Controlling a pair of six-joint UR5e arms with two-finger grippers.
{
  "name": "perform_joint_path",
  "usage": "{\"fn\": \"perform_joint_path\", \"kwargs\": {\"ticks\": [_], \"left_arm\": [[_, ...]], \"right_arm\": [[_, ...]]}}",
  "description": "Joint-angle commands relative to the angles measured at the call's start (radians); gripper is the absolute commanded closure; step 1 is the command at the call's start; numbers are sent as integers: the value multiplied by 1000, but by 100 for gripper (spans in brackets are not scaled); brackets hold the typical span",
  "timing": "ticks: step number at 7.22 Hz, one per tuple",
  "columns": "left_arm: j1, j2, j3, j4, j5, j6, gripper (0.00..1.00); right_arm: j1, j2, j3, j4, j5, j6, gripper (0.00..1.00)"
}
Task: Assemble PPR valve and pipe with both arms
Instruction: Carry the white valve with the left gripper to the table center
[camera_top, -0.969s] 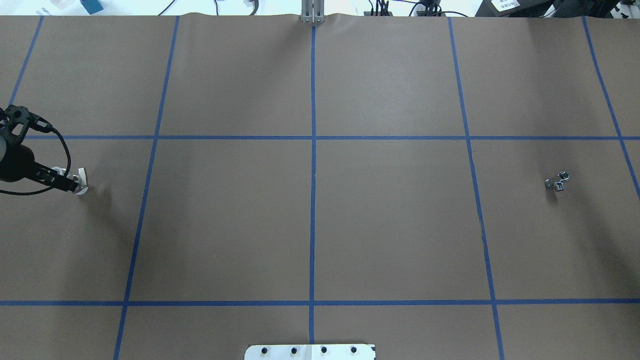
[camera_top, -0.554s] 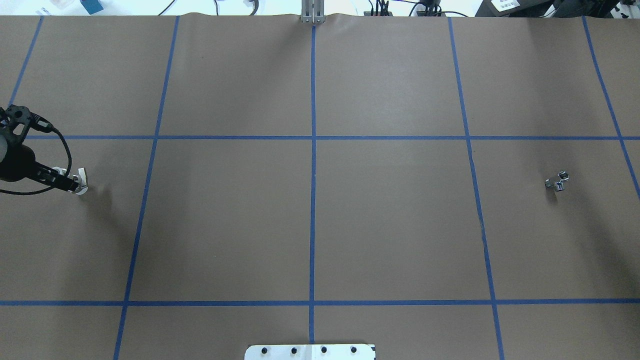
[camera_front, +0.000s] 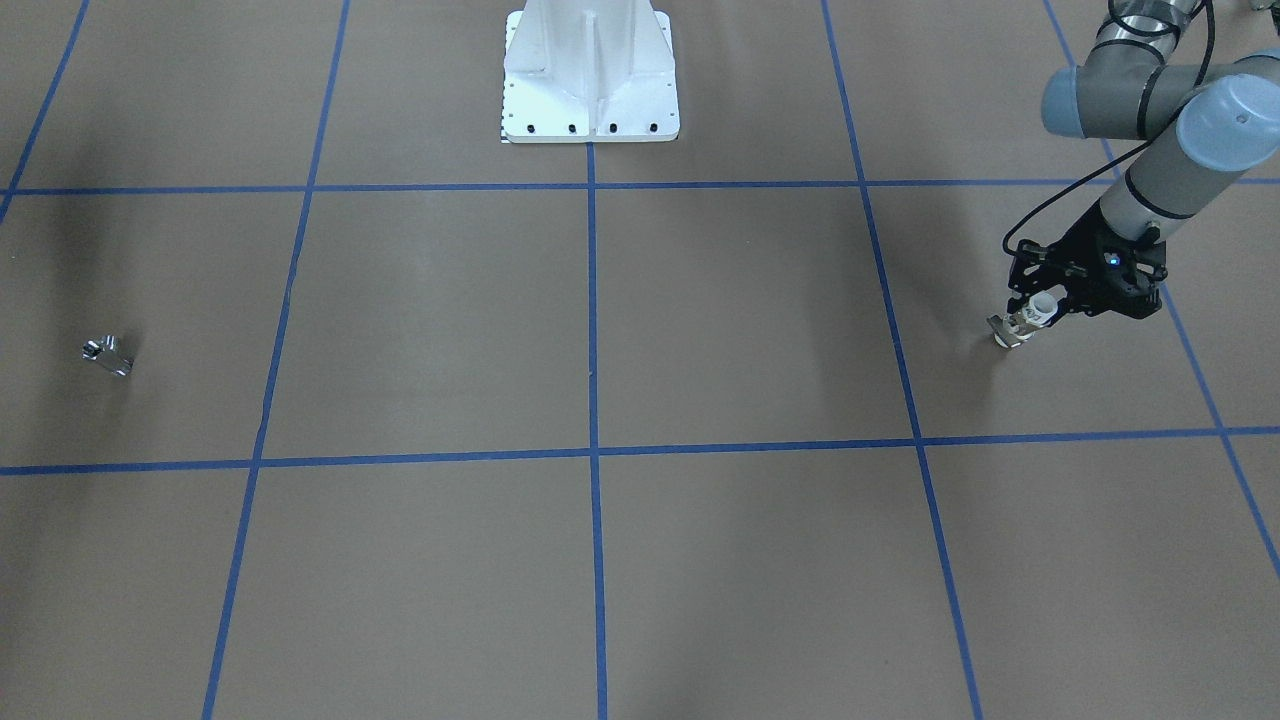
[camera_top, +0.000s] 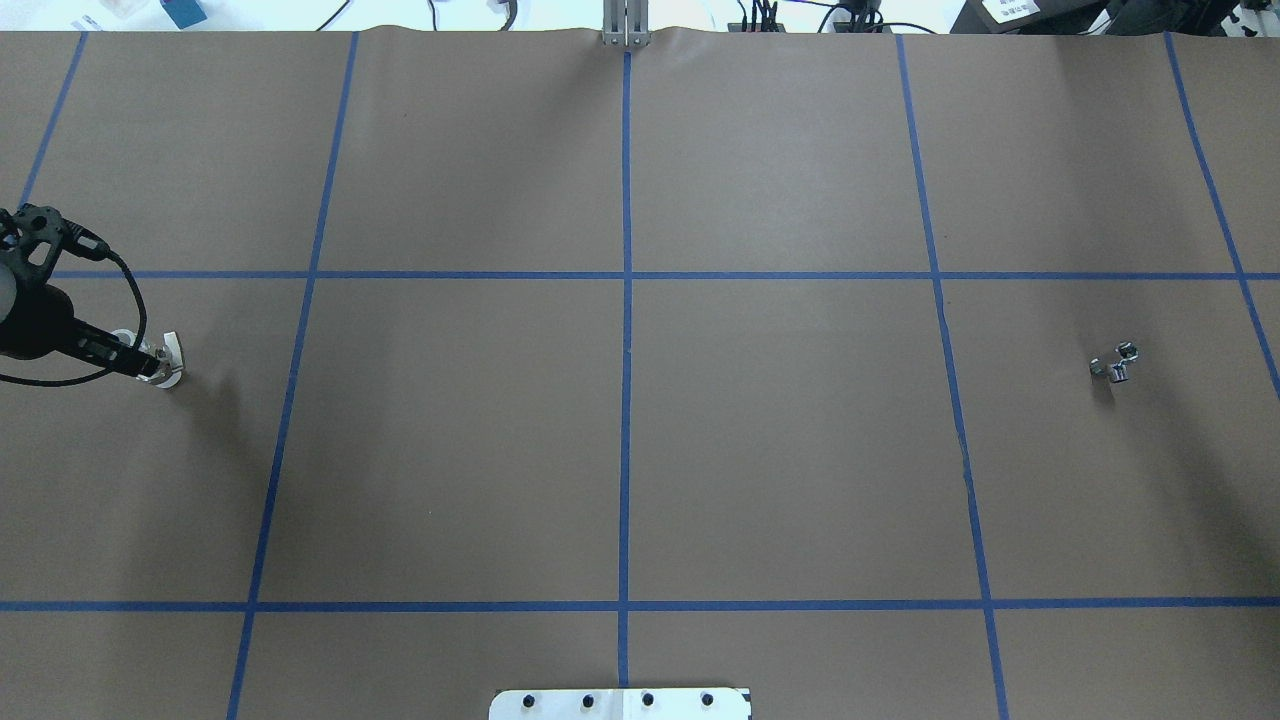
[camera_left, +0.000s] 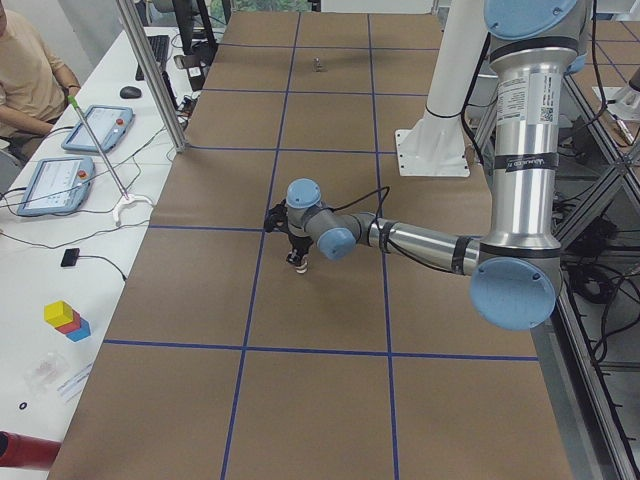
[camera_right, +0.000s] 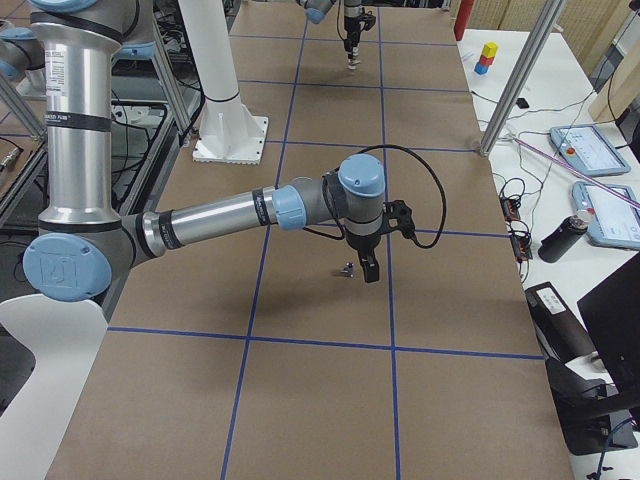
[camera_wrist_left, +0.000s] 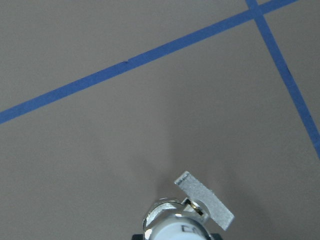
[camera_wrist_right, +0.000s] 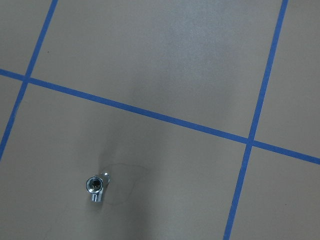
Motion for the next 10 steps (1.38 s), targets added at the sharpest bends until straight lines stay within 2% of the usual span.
{"fn": "perform_joint_path", "kwargs": {"ticks": [1,4,5,7,8,10], "left_arm": [[0,-29,-85,43,-6,-136,100],[92,-243,-94,146,6,-392,100],[123,-334,-96,227,34,-473,100],[265,-533,-94,450,165,-606,100],[320,-640,-76,535,193,-679,100],[379,-803,75,556,267,-781,100]], "right_arm": [[0,1,-1,1,0,0,0],[0,1,-1,0,0,2,0],[0,1,-1,0,0,0,0],[0,1,-1,0,-1,0,0],[0,1,-1,0,0,2,0],[0,3,-9,0,0,0,0]]}}
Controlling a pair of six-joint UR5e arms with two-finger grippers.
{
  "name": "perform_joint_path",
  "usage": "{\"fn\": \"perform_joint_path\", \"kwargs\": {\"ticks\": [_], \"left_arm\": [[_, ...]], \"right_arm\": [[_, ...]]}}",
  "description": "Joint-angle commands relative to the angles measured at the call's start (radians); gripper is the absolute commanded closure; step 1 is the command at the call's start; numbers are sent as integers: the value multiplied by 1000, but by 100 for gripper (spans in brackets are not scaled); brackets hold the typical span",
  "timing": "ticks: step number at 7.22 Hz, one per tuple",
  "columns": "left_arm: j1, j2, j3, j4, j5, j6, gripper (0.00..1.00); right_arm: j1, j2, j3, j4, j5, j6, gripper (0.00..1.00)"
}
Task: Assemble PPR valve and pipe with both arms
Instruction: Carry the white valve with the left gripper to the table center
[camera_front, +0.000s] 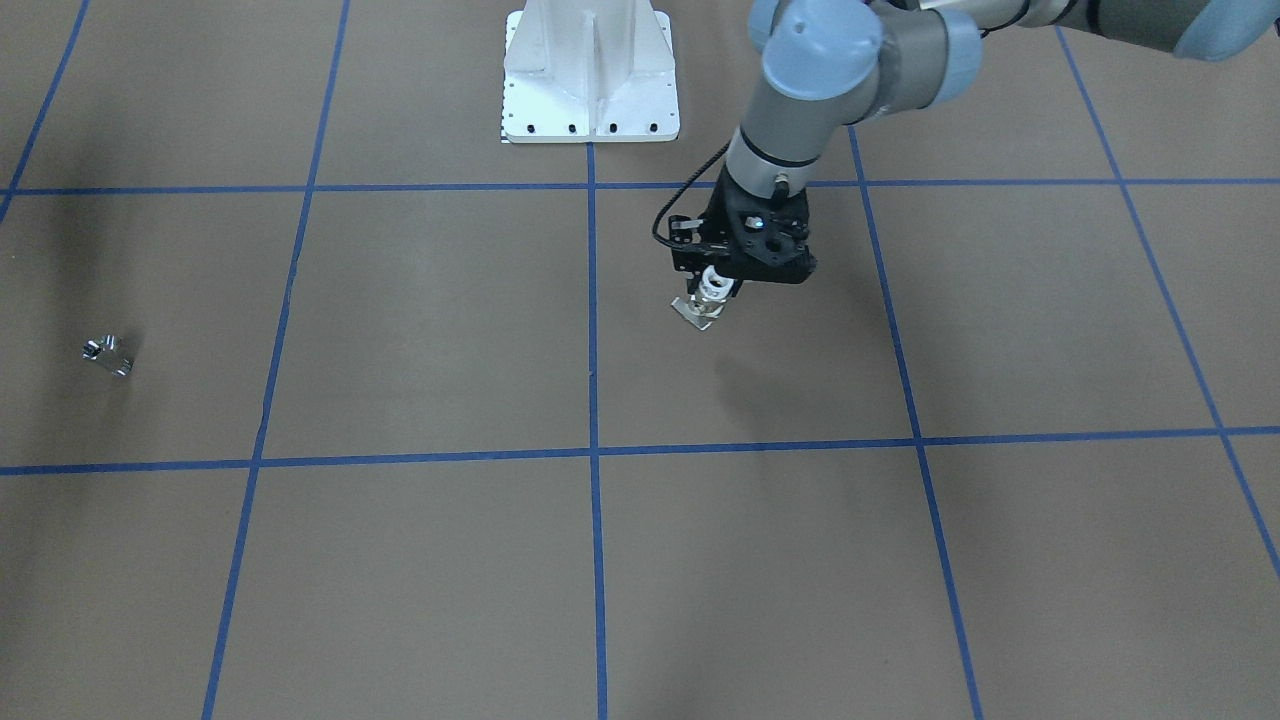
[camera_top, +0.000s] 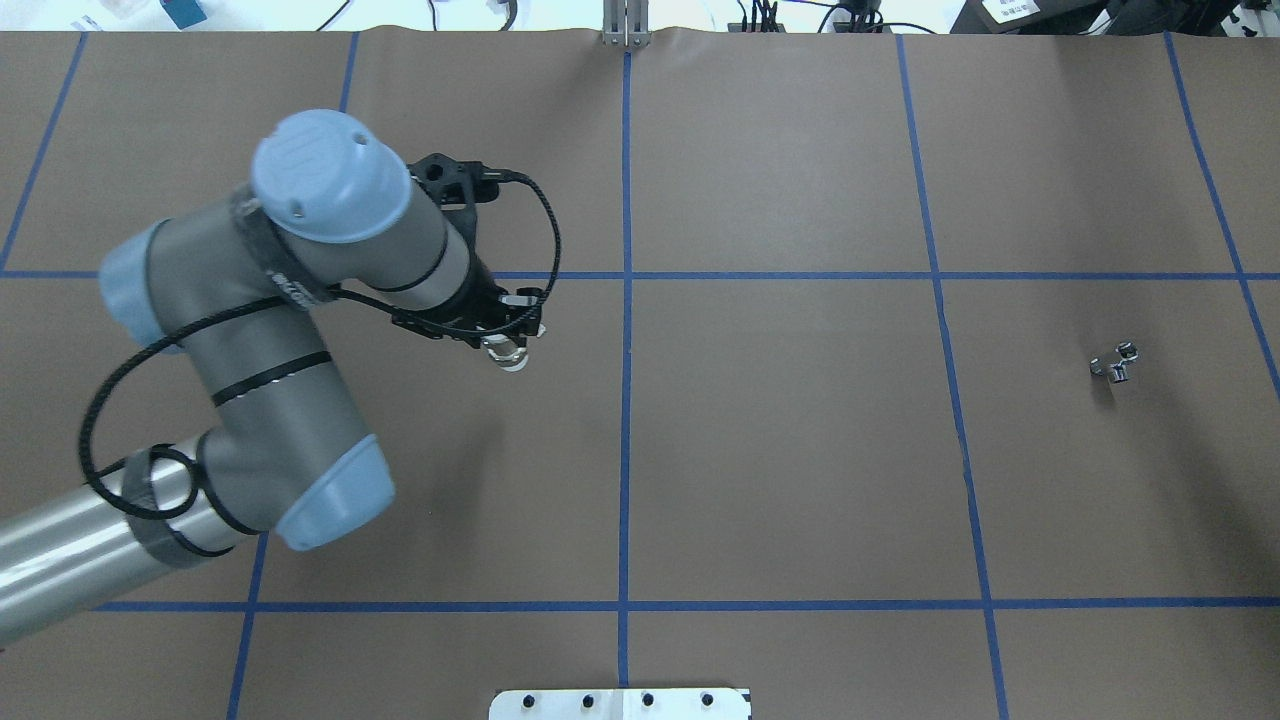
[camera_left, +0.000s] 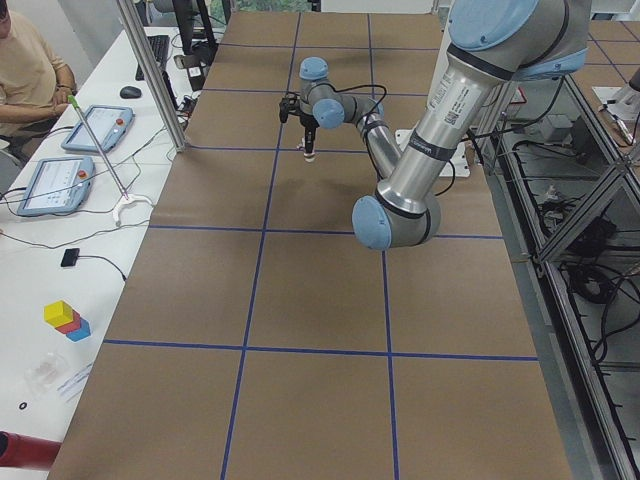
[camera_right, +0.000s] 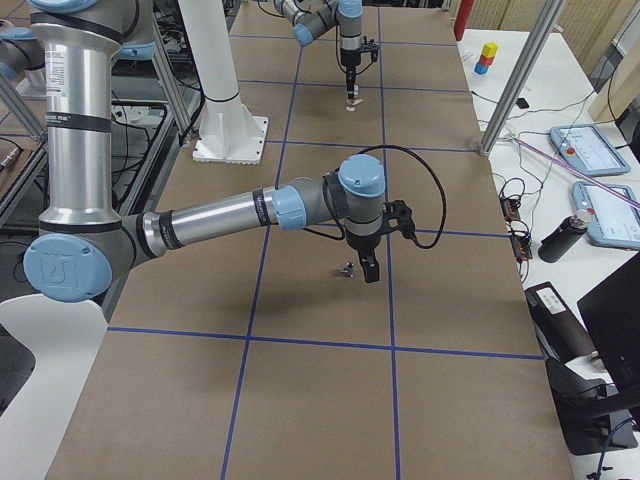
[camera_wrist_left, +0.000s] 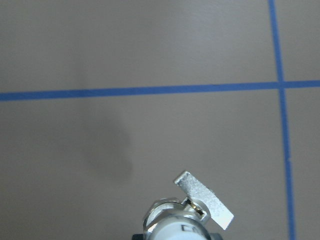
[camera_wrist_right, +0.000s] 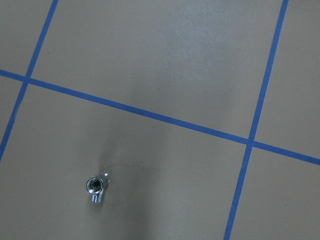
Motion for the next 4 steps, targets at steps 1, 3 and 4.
{"fn": "perform_joint_path", "kwargs": {"ticks": [1,3,4], "left_arm": [[54,-174,176,18,72,-87,100],[78,-210,252,4,92,-101,100],[103,-210,271,-25,136,-103,100]], "right_arm": [[0,0,-5,0,1,-1,0],[0,0,-5,0,1,-1,0],[0,1,-5,0,1,-1,0]]}}
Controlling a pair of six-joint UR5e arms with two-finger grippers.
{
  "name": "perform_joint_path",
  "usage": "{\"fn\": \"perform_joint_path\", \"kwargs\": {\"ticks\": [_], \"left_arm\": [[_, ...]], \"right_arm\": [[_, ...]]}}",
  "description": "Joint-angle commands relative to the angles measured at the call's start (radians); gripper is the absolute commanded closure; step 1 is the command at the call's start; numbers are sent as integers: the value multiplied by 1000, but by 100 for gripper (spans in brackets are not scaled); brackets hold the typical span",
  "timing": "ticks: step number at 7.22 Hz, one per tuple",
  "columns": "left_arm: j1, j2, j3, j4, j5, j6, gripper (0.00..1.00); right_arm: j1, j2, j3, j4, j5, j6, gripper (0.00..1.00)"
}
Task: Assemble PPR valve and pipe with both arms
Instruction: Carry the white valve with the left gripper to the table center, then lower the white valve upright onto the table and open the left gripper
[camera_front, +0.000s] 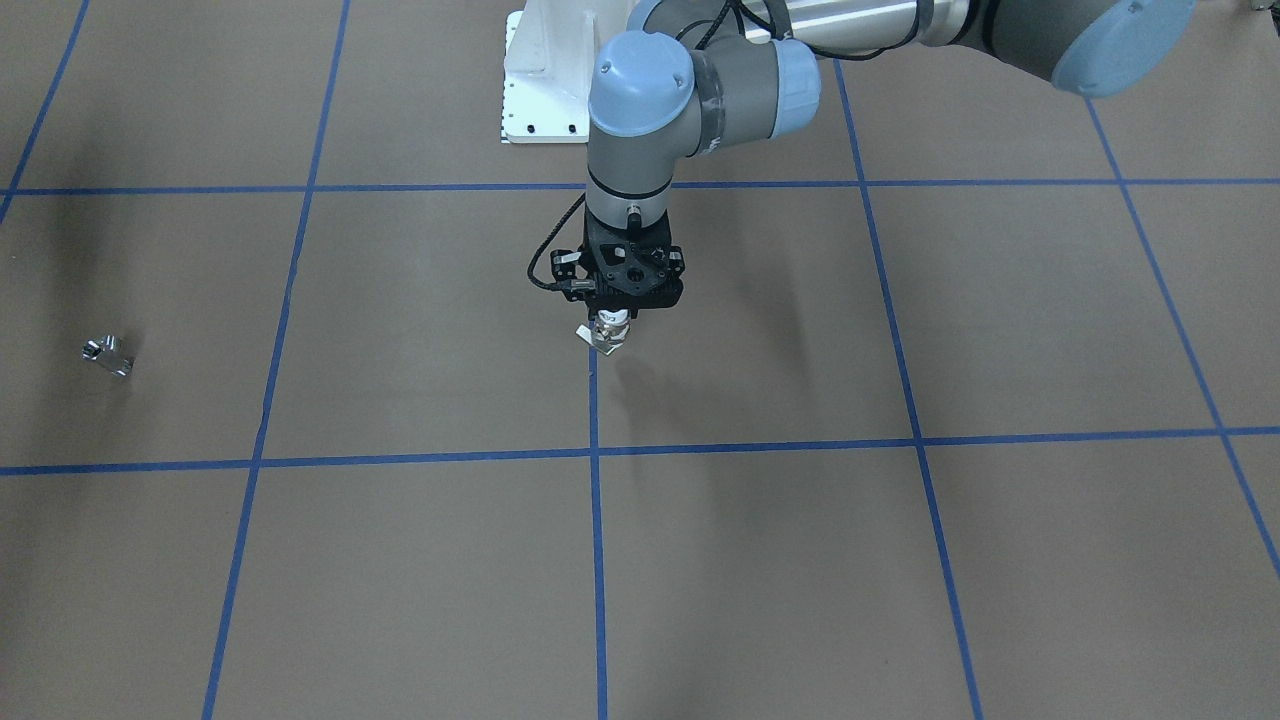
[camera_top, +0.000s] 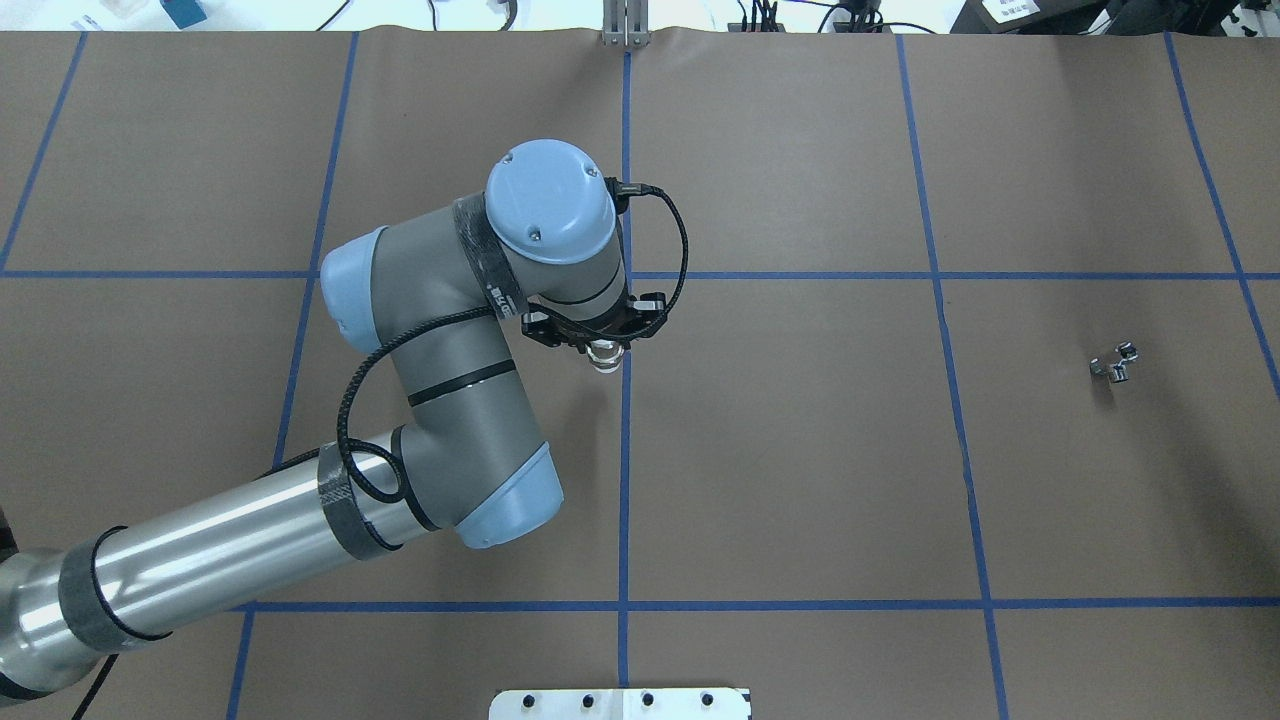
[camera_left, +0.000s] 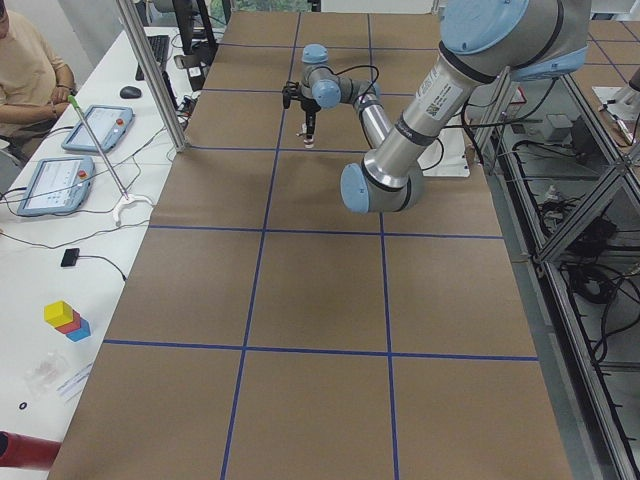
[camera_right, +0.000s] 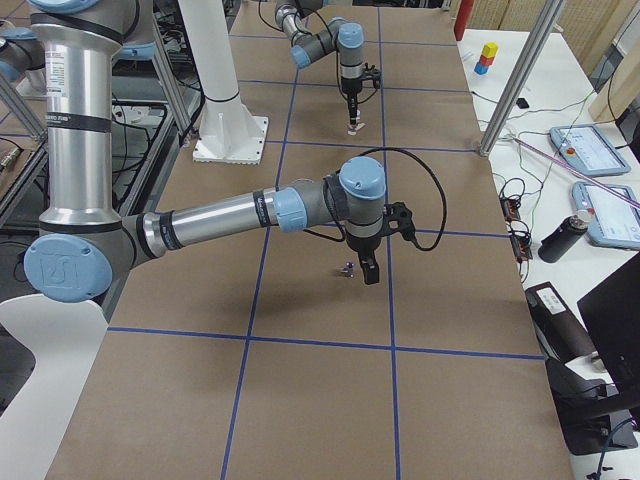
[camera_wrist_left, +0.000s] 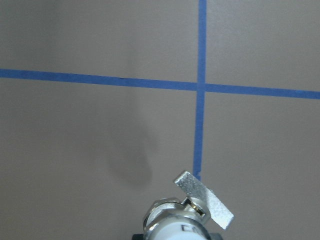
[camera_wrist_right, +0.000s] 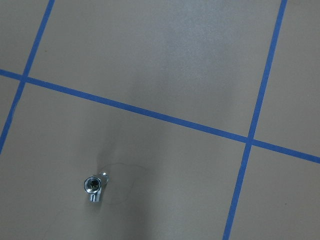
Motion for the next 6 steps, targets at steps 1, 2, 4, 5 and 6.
{"fn": "perform_joint_path", "kwargs": {"ticks": [1,2,4,5,6], "left_arm": [[30,-9,53,-43,44,-11,100],[32,-9,59,-55,44,-11,100],[41,-11,60,-63,44,-11,95],[46,-9,60,-68,46,-11,86],[49,-9,60,-68,46,-10,80]], "right_arm": [[0,0,0,0,0,0,0],[0,0,0,0,0,0,0],[0,0,0,0,0,0,0],[0,0,0,0,0,0,0],[0,0,0,0,0,0,0]]}}
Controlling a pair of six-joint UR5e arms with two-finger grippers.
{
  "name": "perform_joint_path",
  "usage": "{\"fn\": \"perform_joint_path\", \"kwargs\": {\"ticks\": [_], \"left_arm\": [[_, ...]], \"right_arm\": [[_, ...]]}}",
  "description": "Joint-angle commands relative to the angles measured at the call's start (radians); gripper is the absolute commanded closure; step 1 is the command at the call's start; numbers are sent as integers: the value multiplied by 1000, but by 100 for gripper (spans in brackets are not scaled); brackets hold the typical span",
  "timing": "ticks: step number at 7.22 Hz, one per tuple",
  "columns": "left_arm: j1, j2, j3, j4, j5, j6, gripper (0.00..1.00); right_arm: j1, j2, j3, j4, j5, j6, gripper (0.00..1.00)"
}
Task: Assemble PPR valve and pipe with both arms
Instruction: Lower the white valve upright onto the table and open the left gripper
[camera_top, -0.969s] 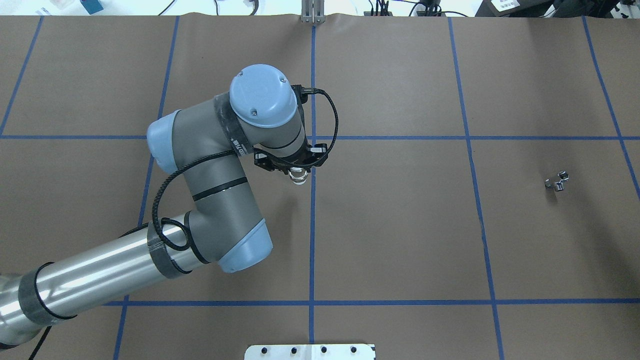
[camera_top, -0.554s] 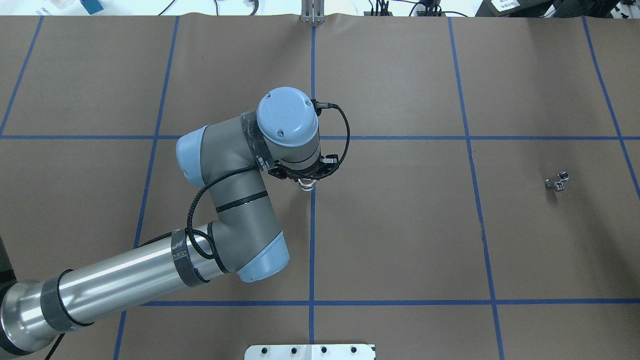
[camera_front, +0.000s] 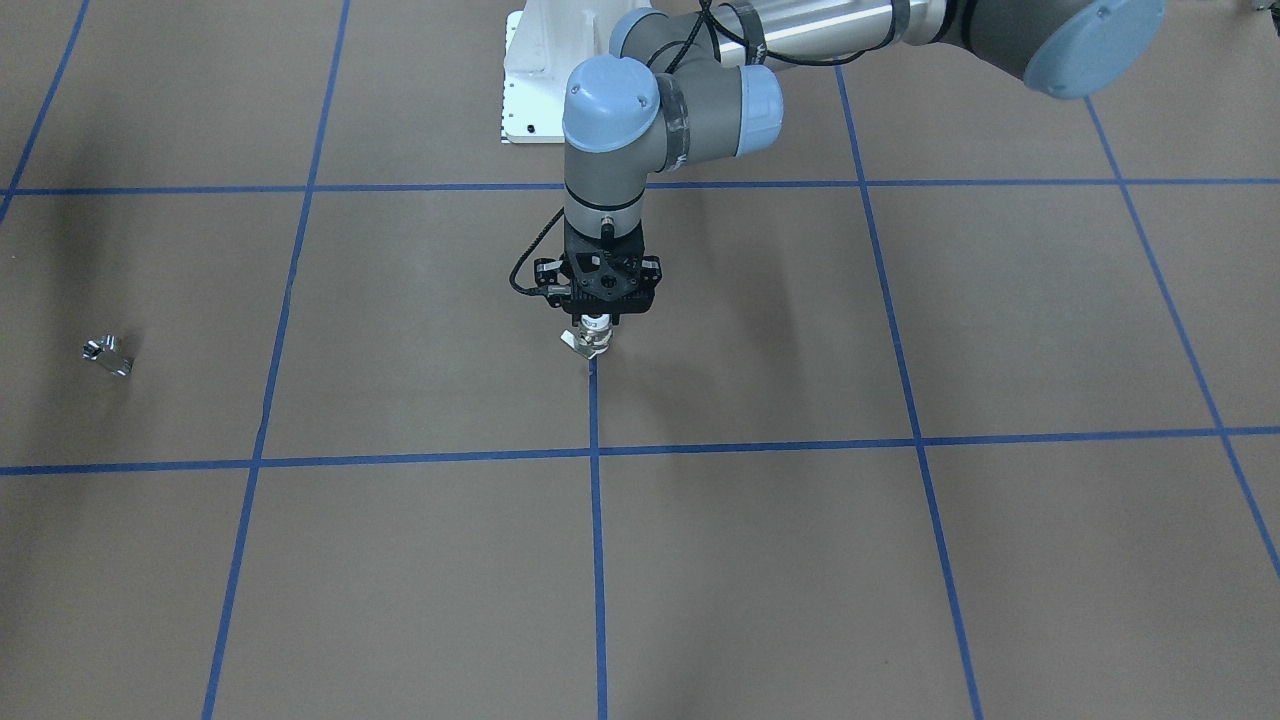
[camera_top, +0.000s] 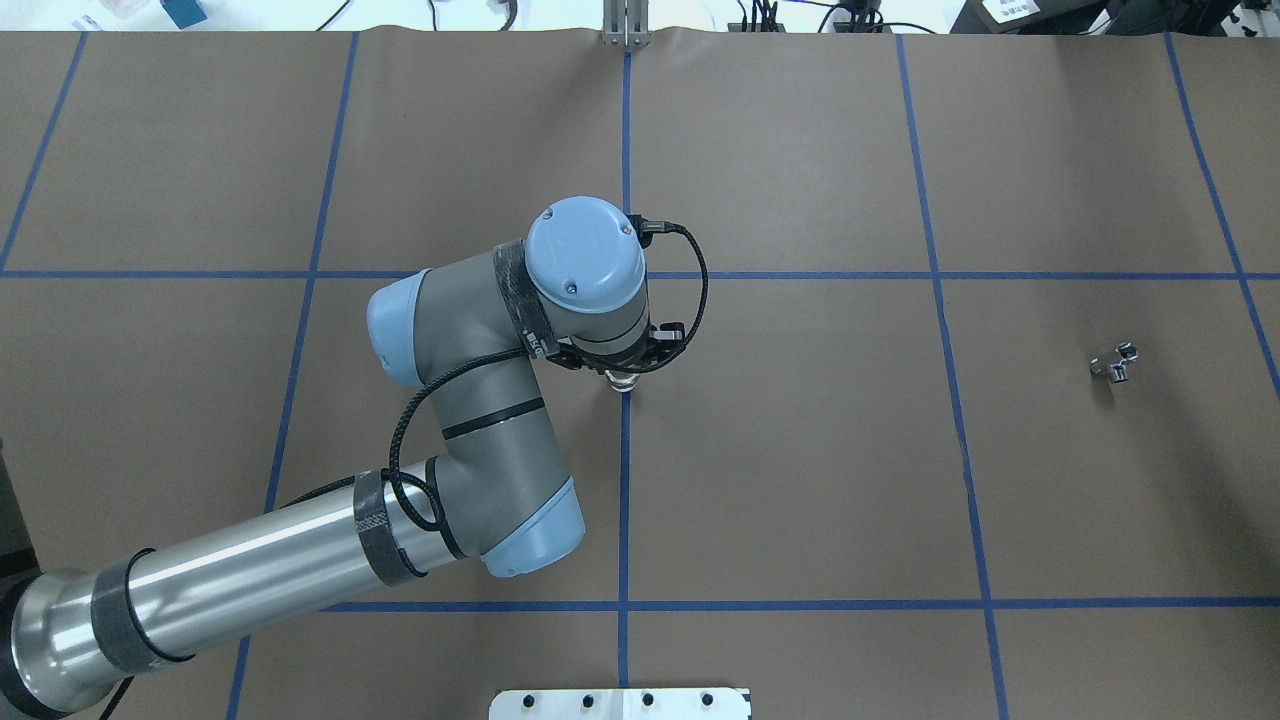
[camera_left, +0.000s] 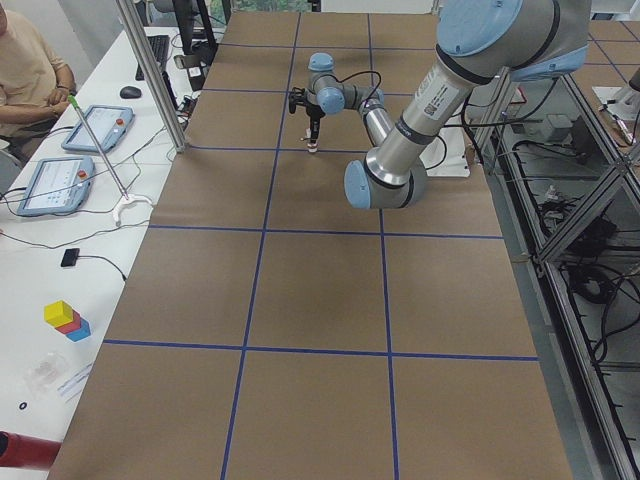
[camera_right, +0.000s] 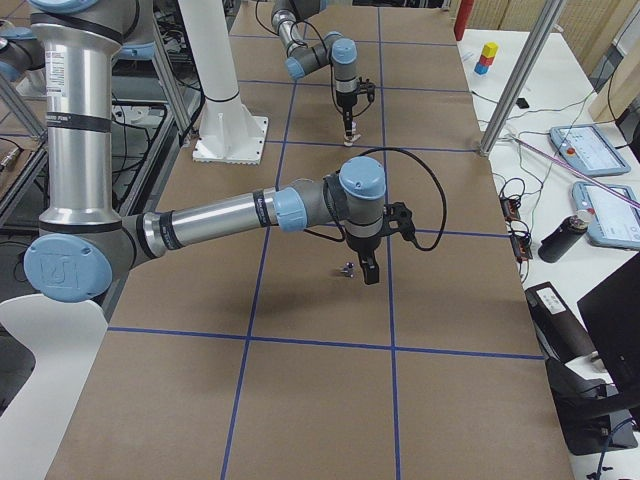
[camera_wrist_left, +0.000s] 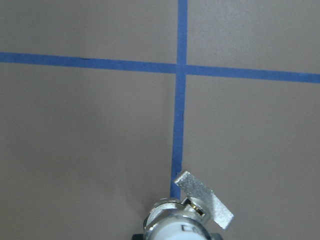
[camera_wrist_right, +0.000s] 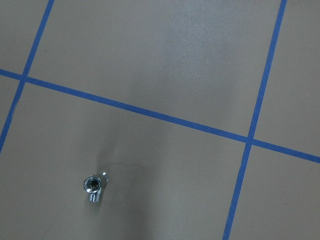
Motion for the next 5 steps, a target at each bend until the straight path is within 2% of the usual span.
{"fn": "perform_joint_path", "kwargs": {"ticks": [1,2,3,5], "left_arm": [[6,-1,0,-3,1,1,77],[6,-1,0,-3,1,3,69],[6,-1,-1,-3,1,3,52],[6,0,-3,-3,2,3,8]], "right_arm": [[0,0,0,0,0,0,0],[0,-2,0,0,0,0,0],[0,-2,0,0,0,0,0],[0,-2,0,0,0,0,0]]}}
